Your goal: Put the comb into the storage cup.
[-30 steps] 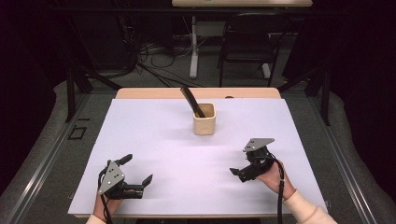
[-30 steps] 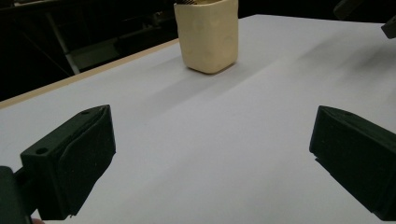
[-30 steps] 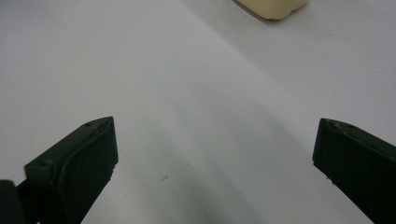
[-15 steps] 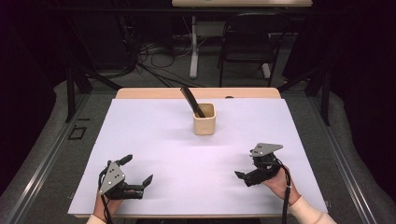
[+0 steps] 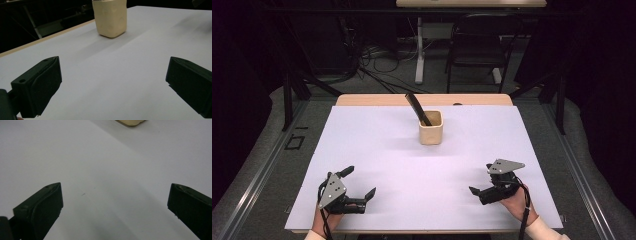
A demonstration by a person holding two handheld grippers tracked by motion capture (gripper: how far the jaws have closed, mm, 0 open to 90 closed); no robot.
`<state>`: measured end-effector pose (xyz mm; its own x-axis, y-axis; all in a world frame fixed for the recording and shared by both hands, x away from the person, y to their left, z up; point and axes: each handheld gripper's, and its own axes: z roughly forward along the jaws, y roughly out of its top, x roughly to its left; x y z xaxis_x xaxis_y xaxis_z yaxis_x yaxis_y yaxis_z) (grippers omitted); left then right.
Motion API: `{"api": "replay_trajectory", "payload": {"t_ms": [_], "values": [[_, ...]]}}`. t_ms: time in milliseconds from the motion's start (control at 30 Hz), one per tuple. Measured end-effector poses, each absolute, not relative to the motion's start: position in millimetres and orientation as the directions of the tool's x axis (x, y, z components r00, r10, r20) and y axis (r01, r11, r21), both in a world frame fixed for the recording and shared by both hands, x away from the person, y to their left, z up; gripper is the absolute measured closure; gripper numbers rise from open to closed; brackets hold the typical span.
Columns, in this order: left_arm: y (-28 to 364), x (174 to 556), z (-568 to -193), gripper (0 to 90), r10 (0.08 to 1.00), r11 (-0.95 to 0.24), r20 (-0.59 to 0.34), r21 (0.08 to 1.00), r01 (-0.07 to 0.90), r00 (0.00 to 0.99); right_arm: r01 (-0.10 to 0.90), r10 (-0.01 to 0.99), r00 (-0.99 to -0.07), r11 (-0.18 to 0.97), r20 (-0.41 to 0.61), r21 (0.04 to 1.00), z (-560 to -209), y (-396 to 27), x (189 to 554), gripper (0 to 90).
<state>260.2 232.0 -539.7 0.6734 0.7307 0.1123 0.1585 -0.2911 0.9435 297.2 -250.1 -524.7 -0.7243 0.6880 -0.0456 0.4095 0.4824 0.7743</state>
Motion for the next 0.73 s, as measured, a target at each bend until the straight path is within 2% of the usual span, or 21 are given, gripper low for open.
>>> {"api": "replay_trajectory", "payload": {"t_ms": [733], "values": [[232,260,-540,0.2,0.728,-0.297,0.113,0.941,0.162,0.677,0.384,0.702,-0.709,0.463,-0.066,0.799,-524,-259,276,0.0]]}}
